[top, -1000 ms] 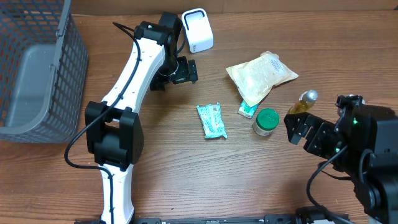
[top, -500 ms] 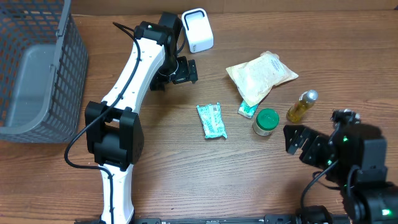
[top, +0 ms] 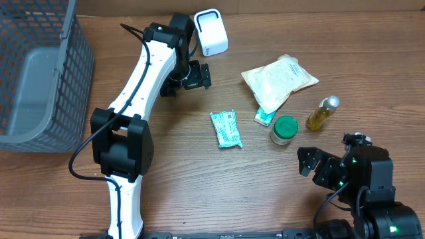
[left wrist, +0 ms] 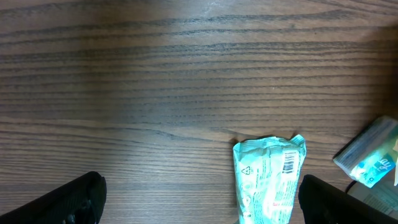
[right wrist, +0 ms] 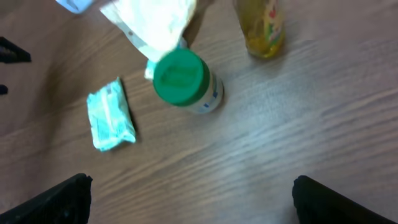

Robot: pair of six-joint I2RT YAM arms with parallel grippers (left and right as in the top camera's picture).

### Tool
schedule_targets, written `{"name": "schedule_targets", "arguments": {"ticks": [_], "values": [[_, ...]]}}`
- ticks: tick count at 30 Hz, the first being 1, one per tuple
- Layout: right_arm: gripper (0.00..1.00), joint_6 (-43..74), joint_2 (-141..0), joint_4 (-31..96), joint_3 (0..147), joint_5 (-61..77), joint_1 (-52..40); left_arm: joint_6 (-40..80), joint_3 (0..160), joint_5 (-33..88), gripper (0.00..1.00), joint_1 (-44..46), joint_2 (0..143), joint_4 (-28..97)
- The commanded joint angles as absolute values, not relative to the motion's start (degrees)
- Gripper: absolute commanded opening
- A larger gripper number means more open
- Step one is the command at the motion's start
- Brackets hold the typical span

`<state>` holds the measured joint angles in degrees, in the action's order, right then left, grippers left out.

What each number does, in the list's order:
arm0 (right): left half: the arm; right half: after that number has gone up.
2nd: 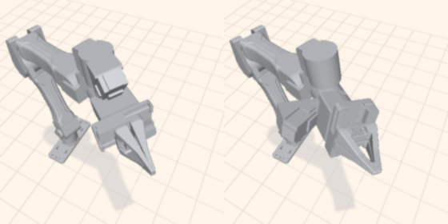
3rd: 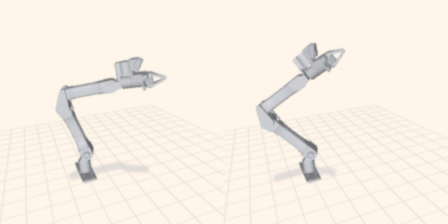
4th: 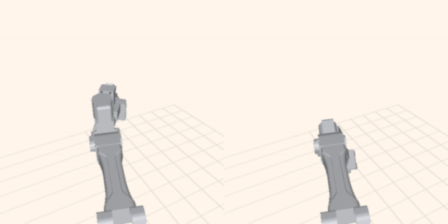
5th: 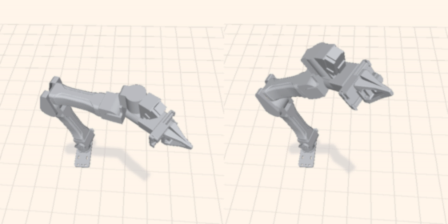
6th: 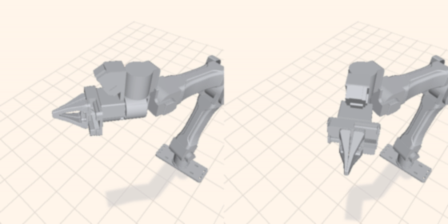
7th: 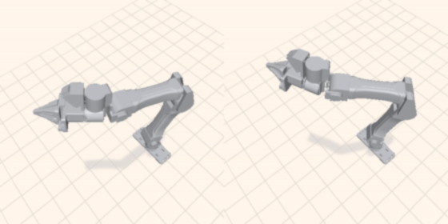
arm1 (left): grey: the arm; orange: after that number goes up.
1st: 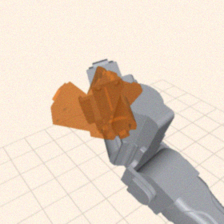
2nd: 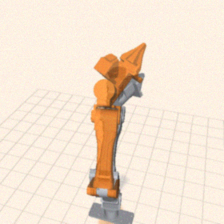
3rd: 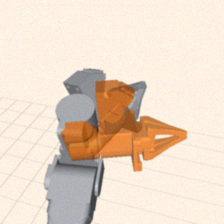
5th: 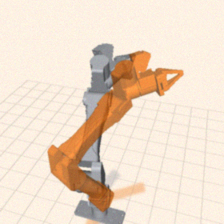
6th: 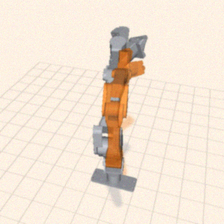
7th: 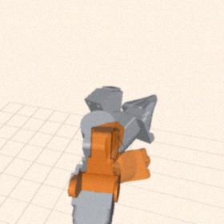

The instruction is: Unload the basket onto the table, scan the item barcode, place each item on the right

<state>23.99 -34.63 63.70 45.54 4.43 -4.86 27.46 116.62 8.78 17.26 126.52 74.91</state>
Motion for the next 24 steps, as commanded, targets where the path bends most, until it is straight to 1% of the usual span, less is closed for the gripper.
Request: {"name": "schedule_targets", "arguments": {"ticks": [1, 8, 24], "values": [[1.00, 23.99, -33.76, 61.63, 45.25, 3.86, -4.47, 27.03, 117.14, 8.40, 1.00, 17.65, 125.51, 74.70], [1.00, 23.97, -33.76, 56.86, 44.62, 3.46, -4.47, 27.03, 117.14, 8.40, 1.00, 17.65, 125.51, 74.70], [1.00, 24.01, -28.29, 41.19, 29.32, 4.91, -4.47, 27.03, 117.14, 8.38, 1.00, 17.63, 125.51, 74.70]]}}
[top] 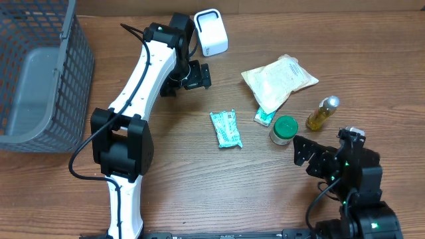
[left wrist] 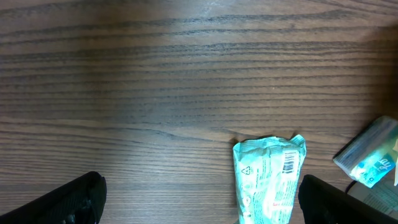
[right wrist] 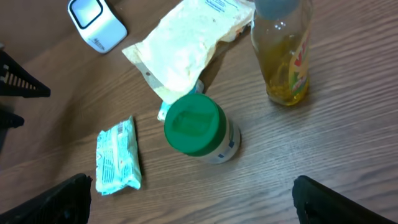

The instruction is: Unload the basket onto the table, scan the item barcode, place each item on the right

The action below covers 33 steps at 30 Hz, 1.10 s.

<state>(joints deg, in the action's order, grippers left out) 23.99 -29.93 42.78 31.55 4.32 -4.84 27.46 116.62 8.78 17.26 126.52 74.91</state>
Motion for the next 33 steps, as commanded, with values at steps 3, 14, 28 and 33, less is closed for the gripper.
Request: {"name": "schedule_targets", "arguments": {"ticks": [3, 14, 28, 33], "values": [[1.00, 24.01, -27.29, 38.57, 26.98, 5.02, -4.47, 27.03, 117.14, 8.38, 1.00, 17.65, 125.51, 74.70], [1.00, 24.01, -23.92, 23.24, 17.98, 5.34, -4.47, 27.03, 117.14, 8.40, 1.00, 17.61, 125.51, 74.70], [1.00, 19.00, -22.26, 2.72, 13.91, 6.55, -4.47, 27.03, 117.12, 8.38, 1.00, 17.65, 125.51, 74.70], [1.00, 19.00, -20.10, -3.99, 9.52, 6.57, -4.47, 27.03, 117.14, 8.38, 1.00, 17.65, 125.51, 74.70]]}}
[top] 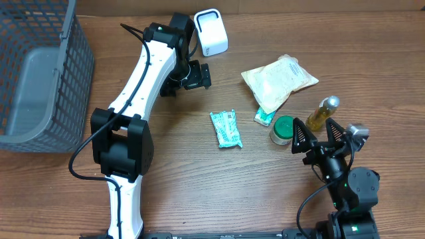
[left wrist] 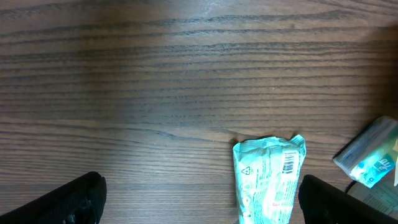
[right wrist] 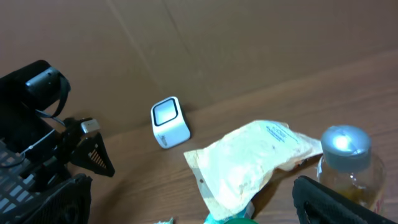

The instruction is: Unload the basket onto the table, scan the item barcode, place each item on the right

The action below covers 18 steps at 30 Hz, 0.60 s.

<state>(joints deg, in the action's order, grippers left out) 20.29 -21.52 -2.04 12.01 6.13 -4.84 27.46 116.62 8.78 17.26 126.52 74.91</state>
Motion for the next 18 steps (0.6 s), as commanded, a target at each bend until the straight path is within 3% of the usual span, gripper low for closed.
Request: {"name": "schedule_targets", "arguments": {"ticks": [1, 7, 18], "values": [[1.00, 19.00, -19.42, -6.61, 8.19, 6.96, -4.47, 27.03, 117.14, 8.38, 1.00, 17.65, 125.51, 74.70], [1.00, 11.49, -15.99, -17.08, 2.11, 12.71, -4.47, 27.03, 117.14, 8.40, 1.00, 17.65, 125.51, 74.70], [1.00, 1.83, -14.81, -11.00, 0.40, 15.07, -4.47, 27.03, 117.14, 8.40, 1.00, 17.65, 125.51, 74.70]]}}
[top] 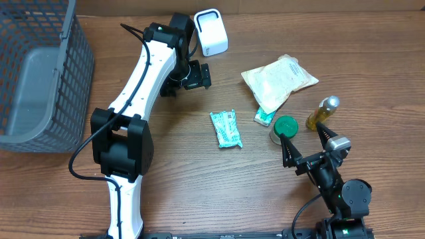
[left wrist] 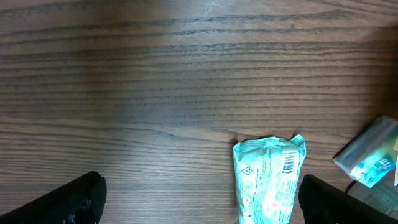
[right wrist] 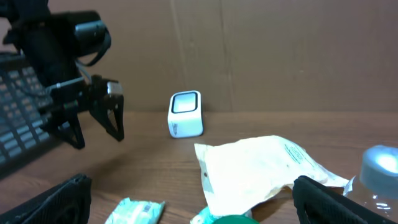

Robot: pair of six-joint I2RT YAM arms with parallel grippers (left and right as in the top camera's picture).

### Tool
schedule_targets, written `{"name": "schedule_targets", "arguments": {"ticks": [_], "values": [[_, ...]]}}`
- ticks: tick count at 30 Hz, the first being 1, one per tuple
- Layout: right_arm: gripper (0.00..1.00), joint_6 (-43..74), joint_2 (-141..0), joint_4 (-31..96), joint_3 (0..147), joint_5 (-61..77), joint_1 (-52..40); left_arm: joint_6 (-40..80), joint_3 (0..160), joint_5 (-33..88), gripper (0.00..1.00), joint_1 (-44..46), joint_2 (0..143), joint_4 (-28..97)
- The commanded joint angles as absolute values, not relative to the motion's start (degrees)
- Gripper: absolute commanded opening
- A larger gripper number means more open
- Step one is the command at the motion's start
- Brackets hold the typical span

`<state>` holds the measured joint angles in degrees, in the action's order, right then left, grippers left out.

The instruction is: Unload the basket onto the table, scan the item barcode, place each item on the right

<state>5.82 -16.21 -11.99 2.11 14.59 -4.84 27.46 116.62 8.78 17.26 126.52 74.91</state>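
Observation:
The white barcode scanner (top: 210, 31) stands at the table's far edge, also in the right wrist view (right wrist: 185, 114). A teal packet (top: 226, 128) lies mid-table with its barcode facing up (left wrist: 268, 177). My left gripper (top: 192, 75) hangs open between scanner and packet, holding nothing; its fingertips (left wrist: 68, 202) sit wide apart at the bottom of its view. My right gripper (top: 305, 143) is open and empty just in front of a green-lidded jar (top: 284, 128), pointing level across the table (right wrist: 193, 202).
A cream pouch (top: 279, 79) lies at the back right, partly over a small teal box (top: 264, 117). An oil bottle (top: 322, 113) stands right of the jar. A grey mesh basket (top: 40, 66) fills the left edge.
My right wrist has drawn back toward the near edge and levelled out, so its fingers now stand just in front of the jar. The left arm and all the items are where they were.
My right gripper began open at the lower right, looking down on the jar and packet. Then it stood closer to the jar, then tilted up beside jar and bottle, and now it points level. The left gripper stayed open and still throughout.

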Motion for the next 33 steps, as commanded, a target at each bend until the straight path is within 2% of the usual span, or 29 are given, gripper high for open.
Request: {"name": "schedule_targets", "arguments": {"ticks": [1, 11, 33], "values": [[1.00, 1.34, -14.46, -9.43, 0.45, 15.07, -4.47, 27.03, 117.14, 8.38, 1.00, 17.65, 125.51, 74.70], [1.00, 1.45, -10.76, 3.88, 0.45, 11.42, -5.13, 27.03, 117.14, 8.38, 1.00, 17.65, 125.51, 74.70], [1.00, 1.43, -0.10, 3.86, 0.45, 9.98, -6.44, 27.03, 117.14, 8.38, 1.00, 17.65, 125.51, 74.70]]}}
